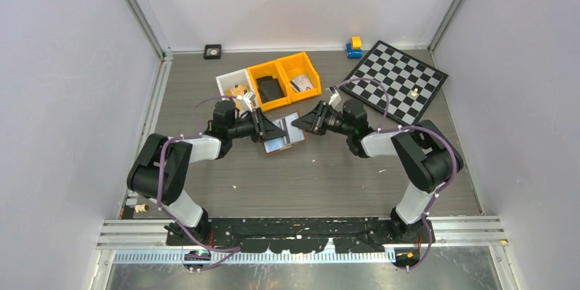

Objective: Take the credit cards out of the card holder
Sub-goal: Remove the credit card from the card holder.

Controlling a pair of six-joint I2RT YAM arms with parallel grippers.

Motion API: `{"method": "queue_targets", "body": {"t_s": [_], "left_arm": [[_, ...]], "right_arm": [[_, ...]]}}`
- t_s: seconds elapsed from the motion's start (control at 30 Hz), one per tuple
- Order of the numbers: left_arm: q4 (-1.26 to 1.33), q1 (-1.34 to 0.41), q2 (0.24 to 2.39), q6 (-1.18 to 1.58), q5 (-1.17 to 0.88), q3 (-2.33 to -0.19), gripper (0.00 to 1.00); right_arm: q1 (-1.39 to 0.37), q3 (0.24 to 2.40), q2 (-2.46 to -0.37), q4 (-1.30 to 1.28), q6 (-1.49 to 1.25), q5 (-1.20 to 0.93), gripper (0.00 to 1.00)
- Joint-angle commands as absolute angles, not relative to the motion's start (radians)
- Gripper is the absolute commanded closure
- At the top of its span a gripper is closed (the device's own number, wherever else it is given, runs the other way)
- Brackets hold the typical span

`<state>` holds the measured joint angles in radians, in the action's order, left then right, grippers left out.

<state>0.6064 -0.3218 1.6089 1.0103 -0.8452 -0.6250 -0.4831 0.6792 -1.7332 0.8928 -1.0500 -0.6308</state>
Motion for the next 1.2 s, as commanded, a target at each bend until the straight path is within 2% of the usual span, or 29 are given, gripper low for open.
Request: {"method": "queue_targets", "body": {"t_s": [0.0,0.07,0.17,0.33,0.47,0.53,0.67,0.9,0.97,1.17], "left_arm": [[0.584,-0.343,1.595,0.971,-0.838,-0.672,0.84],[0.599,-0.336,1.603,0.989,-0.842,-0.667,0.93],[0.682,-0.314,1.613,1.038,-0.854,-0.643,0.99],[0.727,-0.292,1.612,1.063,-0.859,-0.624,1.00],[0.700,-0.282,1.599,1.049,-0.846,-0.620,1.00],[0.684,-0.278,1.593,1.043,-0.842,-0.619,1.00],[0.662,-0.270,1.581,1.032,-0.833,-0.617,1.00],[0.677,-0.264,1.572,1.043,-0.845,-0.613,1.00],[0.749,-0.265,1.581,1.075,-0.864,-0.607,0.96],[0.878,-0.272,1.617,1.146,-0.899,-0.594,0.74]], "right_arm": [[-0.522,0.710,-1.702,0.997,-1.078,-0.680,0.81],[-0.519,0.706,-1.732,1.089,-1.144,-0.701,0.80],[-0.507,0.700,-1.768,1.194,-1.212,-0.714,0.78],[-0.481,0.682,-1.763,1.231,-1.242,-0.713,0.73],[-0.463,0.675,-1.753,1.212,-1.240,-0.706,0.73],[-0.457,0.674,-1.756,1.198,-1.238,-0.701,0.75],[-0.439,0.671,-1.758,1.177,-1.237,-0.693,0.88],[-0.422,0.661,-1.741,1.145,-1.222,-0.682,0.92],[-0.422,0.662,-1.747,1.156,-1.230,-0.685,0.92],[-0.422,0.662,-1.755,1.178,-1.245,-0.689,0.93]]}}
